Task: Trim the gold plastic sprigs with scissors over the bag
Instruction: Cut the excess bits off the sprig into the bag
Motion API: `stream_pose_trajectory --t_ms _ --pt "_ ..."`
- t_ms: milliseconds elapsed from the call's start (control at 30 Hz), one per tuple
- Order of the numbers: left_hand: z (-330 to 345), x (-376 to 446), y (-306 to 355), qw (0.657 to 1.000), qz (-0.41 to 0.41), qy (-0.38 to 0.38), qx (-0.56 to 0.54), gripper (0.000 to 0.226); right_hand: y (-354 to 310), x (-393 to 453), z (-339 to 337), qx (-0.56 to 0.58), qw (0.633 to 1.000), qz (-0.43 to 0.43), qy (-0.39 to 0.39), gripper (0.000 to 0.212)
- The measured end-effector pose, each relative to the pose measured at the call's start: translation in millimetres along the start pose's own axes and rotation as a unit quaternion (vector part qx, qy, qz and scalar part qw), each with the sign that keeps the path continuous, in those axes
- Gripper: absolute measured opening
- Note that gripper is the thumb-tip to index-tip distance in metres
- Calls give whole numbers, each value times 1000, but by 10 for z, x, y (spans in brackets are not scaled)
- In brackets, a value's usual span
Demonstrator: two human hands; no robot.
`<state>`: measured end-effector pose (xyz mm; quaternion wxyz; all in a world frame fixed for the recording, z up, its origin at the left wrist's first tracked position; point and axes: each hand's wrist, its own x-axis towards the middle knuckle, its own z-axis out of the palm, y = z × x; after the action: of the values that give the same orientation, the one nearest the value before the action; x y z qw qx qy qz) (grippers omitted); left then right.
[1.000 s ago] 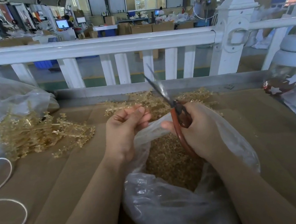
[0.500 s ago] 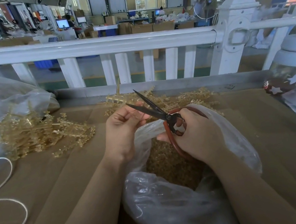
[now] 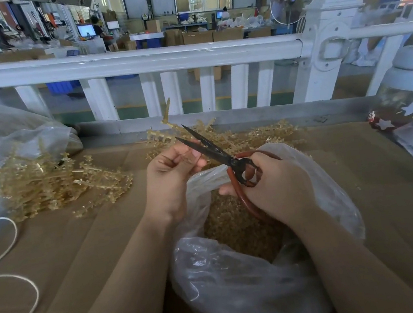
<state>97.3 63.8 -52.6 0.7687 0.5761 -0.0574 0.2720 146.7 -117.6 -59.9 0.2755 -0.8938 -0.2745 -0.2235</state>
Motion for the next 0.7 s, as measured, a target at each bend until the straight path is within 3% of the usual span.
stream_pose_trajectory --t_ms 167,367,500,700 --pt "9 -3 4 1000 2 0 5 16 3 -5 -9 -2 1000 -5 8 76" --pt "-23 -1 -11 1000 -4 19 17 6 -21 5 -19 -12 1000 2 0 77" --pt "-7 -9 -23 996 17 -9 87 11 -27 3 -33 -44 999 15 -1 74" --pt "4 -4 -13 995 16 -15 97 13 -28 17 -47 -41 999 18 -18 69"
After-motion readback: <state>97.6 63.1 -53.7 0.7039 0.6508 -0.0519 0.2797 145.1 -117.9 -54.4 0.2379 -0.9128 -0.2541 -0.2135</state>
